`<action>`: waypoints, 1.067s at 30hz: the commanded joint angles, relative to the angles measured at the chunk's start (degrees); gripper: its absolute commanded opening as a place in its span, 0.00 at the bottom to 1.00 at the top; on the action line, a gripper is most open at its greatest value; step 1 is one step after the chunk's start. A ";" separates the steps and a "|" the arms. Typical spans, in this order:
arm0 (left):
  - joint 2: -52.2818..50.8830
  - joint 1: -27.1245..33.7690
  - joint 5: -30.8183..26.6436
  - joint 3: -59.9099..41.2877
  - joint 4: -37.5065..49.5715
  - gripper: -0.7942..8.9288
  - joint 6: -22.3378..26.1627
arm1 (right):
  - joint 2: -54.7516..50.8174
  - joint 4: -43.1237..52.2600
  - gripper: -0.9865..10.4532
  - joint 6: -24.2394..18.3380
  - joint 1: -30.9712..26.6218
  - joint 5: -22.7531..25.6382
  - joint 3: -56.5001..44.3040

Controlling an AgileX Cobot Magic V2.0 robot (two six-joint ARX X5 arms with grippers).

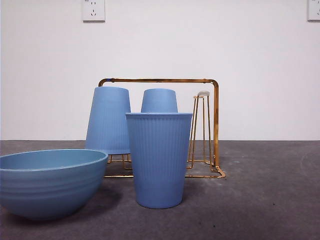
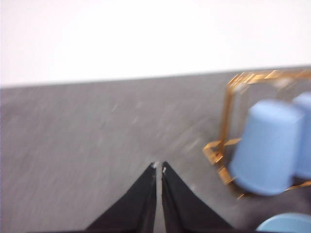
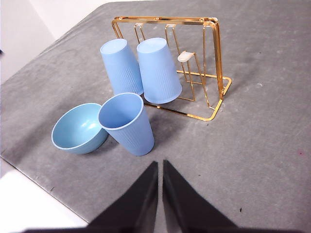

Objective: Right arm lift cup from the cupboard, then place it on the right of the bowl

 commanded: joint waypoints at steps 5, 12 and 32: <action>-4.55 5.31 0.24 -11.13 7.91 0.10 -1.60 | 0.04 0.68 0.10 -0.46 0.22 -0.07 0.92; -8.81 6.27 0.13 -16.63 8.94 0.10 -1.40 | 0.04 0.68 0.10 -0.46 0.22 -0.07 0.92; -8.81 6.21 -0.33 -18.78 8.85 0.10 -1.46 | 0.04 0.70 0.10 -0.46 0.22 -0.07 0.92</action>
